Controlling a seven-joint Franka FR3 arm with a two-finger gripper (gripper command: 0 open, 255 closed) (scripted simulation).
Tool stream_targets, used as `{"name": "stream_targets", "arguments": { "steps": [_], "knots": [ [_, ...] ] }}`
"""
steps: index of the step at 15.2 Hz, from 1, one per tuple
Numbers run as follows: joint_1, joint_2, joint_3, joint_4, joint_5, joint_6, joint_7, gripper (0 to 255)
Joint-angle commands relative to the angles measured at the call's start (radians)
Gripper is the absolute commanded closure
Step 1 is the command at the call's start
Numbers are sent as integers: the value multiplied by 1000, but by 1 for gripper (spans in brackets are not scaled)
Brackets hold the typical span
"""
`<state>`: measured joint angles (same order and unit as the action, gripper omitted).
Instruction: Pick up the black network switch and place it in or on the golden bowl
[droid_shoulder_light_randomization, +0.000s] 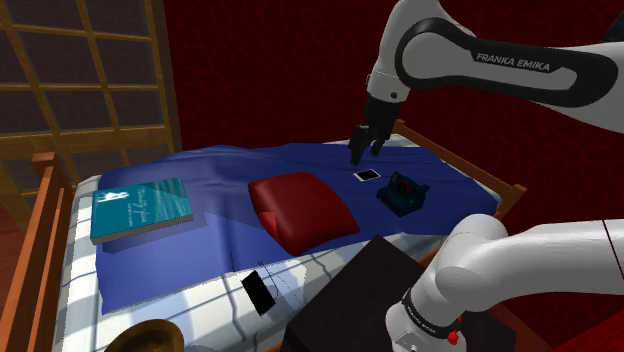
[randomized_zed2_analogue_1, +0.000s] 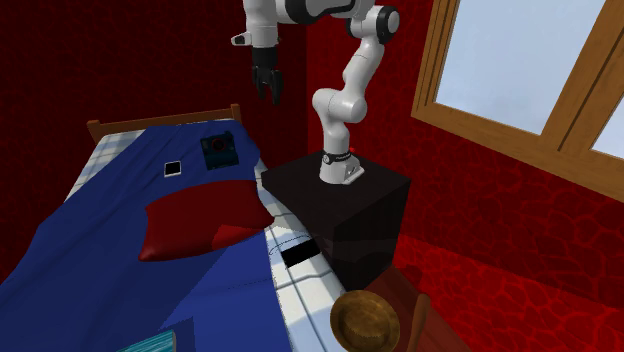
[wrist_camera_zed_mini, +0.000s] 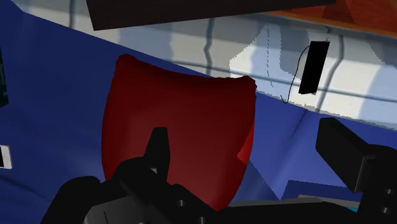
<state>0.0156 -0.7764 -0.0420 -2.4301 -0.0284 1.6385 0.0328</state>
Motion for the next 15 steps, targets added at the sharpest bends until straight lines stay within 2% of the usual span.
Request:
{"name": "stream_targets", "arguments": {
  "steps": [1,8,15],
  "knots": [
    [0,0,0,0,0,0,0,0],
    [24,169,22,-84,76,183,64,0],
    [58,393,42,-112,165,370,105,0]
  ]
}}
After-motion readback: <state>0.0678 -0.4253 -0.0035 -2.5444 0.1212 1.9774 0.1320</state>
